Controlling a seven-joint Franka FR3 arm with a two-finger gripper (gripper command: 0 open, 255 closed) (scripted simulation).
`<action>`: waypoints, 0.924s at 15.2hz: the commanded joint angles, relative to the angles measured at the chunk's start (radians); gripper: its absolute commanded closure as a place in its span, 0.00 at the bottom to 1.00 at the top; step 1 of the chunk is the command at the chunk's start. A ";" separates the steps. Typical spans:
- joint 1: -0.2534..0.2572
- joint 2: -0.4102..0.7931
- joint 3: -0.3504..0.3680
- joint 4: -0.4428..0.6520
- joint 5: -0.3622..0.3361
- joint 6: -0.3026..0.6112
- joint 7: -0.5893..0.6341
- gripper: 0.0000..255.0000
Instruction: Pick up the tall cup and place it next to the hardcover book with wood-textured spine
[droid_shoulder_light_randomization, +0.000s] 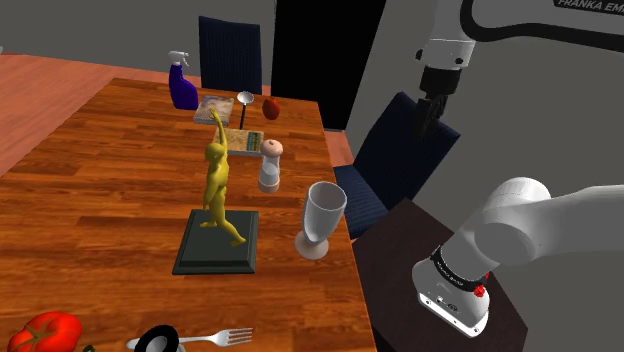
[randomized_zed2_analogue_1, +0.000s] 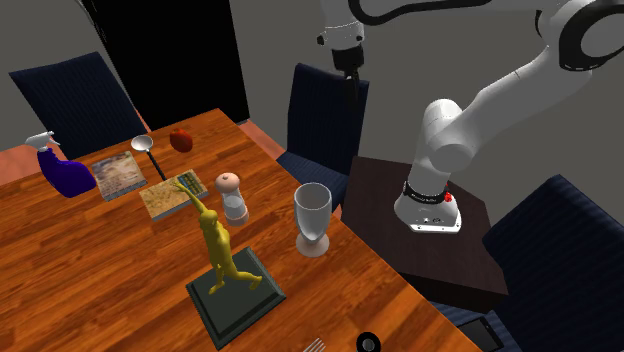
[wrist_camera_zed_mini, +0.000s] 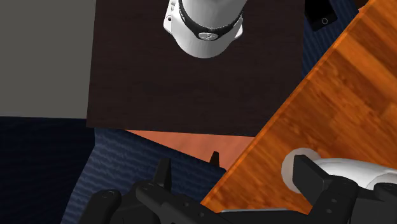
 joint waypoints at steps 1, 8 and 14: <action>0.000 0.000 0.000 0.000 0.000 0.000 0.000 0.00; 0.070 0.085 0.142 -0.046 0.100 0.169 0.133 0.00; 0.120 0.215 0.264 -0.034 0.158 0.320 0.244 0.00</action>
